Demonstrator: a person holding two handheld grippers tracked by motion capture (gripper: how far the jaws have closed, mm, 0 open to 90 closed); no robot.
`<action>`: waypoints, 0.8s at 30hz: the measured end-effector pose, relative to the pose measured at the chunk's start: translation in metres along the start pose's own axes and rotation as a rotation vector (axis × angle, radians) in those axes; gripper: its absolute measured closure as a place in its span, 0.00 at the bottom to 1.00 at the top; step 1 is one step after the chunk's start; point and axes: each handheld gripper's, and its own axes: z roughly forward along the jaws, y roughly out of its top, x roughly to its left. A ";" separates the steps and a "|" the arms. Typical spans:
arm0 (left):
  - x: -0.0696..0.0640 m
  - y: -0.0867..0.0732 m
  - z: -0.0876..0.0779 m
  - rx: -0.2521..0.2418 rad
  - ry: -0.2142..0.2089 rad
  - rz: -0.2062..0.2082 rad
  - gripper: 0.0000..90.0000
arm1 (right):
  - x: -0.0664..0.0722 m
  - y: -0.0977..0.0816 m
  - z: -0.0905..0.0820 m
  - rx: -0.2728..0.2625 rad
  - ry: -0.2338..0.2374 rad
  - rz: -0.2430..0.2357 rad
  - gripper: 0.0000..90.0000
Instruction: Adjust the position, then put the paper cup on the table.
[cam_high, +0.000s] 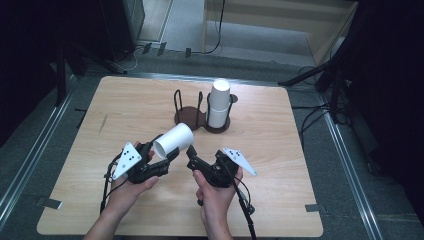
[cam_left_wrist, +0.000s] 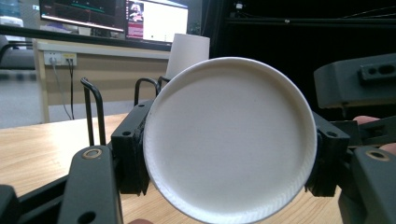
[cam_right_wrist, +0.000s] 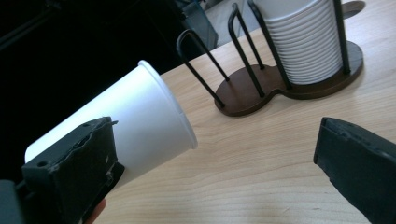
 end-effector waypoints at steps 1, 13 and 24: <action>-0.001 0.000 0.000 -0.001 0.001 0.000 0.36 | 0.001 0.000 0.000 -0.002 -0.006 0.013 0.00; -0.006 -0.002 0.003 -0.002 -0.003 0.012 0.36 | 0.009 0.002 -0.001 -0.018 0.063 0.275 0.00; -0.007 -0.001 0.004 -0.013 0.002 0.015 0.36 | 0.009 0.001 0.001 0.028 0.109 0.472 0.00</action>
